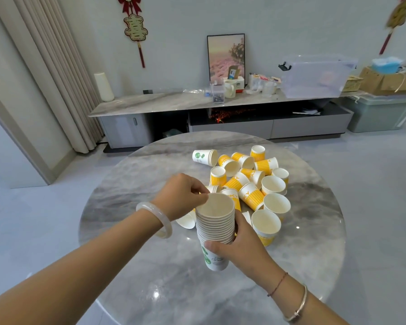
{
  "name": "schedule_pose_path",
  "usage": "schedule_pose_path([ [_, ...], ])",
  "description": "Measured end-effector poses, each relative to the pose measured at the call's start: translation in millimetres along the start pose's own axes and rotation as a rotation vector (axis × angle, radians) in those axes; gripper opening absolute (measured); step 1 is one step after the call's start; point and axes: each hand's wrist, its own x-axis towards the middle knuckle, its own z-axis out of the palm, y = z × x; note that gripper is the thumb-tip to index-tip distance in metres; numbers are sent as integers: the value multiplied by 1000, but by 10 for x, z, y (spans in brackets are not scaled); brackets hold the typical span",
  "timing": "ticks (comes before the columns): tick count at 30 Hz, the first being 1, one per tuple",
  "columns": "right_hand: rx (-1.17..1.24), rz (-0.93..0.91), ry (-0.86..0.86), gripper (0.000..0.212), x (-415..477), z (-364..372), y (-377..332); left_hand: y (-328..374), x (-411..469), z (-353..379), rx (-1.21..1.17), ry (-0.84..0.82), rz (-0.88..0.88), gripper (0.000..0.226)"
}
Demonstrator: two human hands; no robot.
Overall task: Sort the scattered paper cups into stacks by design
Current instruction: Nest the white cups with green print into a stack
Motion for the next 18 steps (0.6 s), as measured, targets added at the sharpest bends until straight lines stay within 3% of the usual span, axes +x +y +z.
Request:
schedule_pose_path([
  [4,31,3,8,67,-27,-56,4,-132,228,3,-126,-139,-20,21],
  [7,49,37,22,65,-33,-139,-29,-353,738,5,-156,-31,-44,25],
  [11,75,-13,-40,80,-23,-286,-52,-680,1710,129,84,96,-13,37],
  [13,149,-49,120,73,127,-269,-123,-852,2186,261,253,80,-35,44],
  [16,769,-168,536,15,532,-161,-329,-1042,2767,455,479,-10,-82,61],
  [17,888,-178,526,32,629,-178,-388,-1095,2951,529,510,-24,-86,66],
  [18,809,-100,477,42,699,-195,-456,-1129,3079,571,535,-34,-85,69],
])
